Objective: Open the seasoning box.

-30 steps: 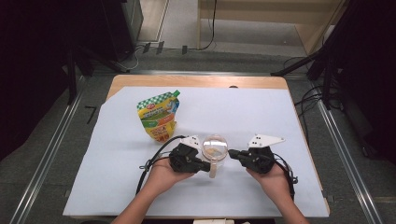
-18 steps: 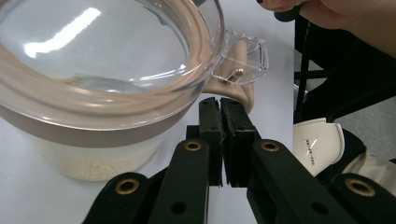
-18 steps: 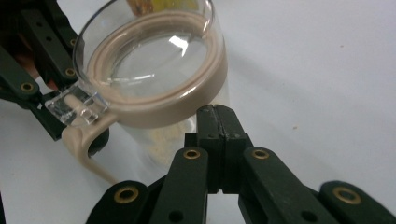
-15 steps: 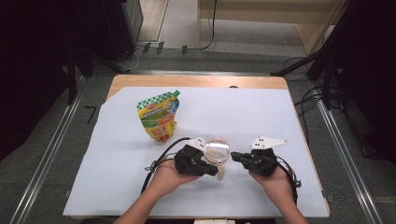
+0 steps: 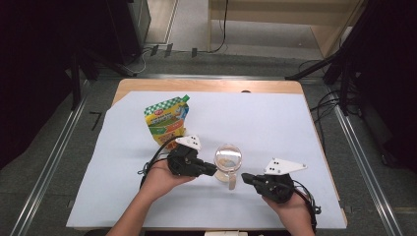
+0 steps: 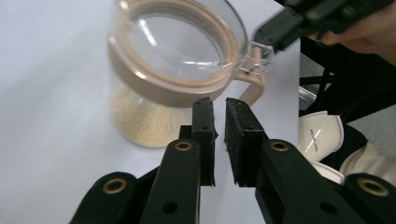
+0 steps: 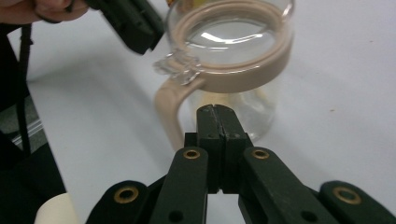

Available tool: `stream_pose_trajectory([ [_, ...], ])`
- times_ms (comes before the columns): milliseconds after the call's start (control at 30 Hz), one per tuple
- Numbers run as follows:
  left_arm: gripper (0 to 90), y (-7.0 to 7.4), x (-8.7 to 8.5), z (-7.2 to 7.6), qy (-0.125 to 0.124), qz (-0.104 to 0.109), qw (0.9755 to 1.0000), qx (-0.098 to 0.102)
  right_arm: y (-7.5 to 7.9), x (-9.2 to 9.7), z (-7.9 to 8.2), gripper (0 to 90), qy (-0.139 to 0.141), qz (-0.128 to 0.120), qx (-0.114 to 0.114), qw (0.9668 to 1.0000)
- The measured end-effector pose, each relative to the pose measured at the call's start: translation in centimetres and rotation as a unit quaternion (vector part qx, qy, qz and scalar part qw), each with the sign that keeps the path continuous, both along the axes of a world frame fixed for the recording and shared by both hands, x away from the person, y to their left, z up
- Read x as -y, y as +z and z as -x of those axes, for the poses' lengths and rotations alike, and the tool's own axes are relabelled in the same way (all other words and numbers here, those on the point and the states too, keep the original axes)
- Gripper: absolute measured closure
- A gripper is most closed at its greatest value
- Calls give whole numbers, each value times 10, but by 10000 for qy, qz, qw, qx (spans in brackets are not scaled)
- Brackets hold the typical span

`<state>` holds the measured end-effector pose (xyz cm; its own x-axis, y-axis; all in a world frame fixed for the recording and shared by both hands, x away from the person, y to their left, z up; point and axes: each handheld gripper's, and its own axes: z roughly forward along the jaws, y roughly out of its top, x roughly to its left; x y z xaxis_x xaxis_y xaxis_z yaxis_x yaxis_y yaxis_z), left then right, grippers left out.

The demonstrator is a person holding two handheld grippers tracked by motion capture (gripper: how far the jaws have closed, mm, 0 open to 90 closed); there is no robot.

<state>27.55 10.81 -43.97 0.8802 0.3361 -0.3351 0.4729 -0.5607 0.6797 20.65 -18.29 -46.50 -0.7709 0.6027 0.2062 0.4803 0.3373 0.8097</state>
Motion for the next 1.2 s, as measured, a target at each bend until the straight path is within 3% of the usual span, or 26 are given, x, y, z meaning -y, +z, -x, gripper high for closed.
stream_pose_trajectory([
  [333, 726, -2, -8, -6, 217, 13, 9998, -28, -4, -18, 14, 900, 295, 70, -50, 9995],
  [467, 640, -2, -10, -8, 260, 47, 9997, 11, -9, -27, 14, 900, 305, -16, -201, 9993],
  [767, 524, -4, -11, -10, 321, 25, 9995, 72, -16, -43, 14, 900, 265, 36, -54, 9996],
  [1200, 477, -6, -11, -10, 317, 2, 9993, 175, -16, -32, 9, 900, 258, 116, 9, 9996],
])
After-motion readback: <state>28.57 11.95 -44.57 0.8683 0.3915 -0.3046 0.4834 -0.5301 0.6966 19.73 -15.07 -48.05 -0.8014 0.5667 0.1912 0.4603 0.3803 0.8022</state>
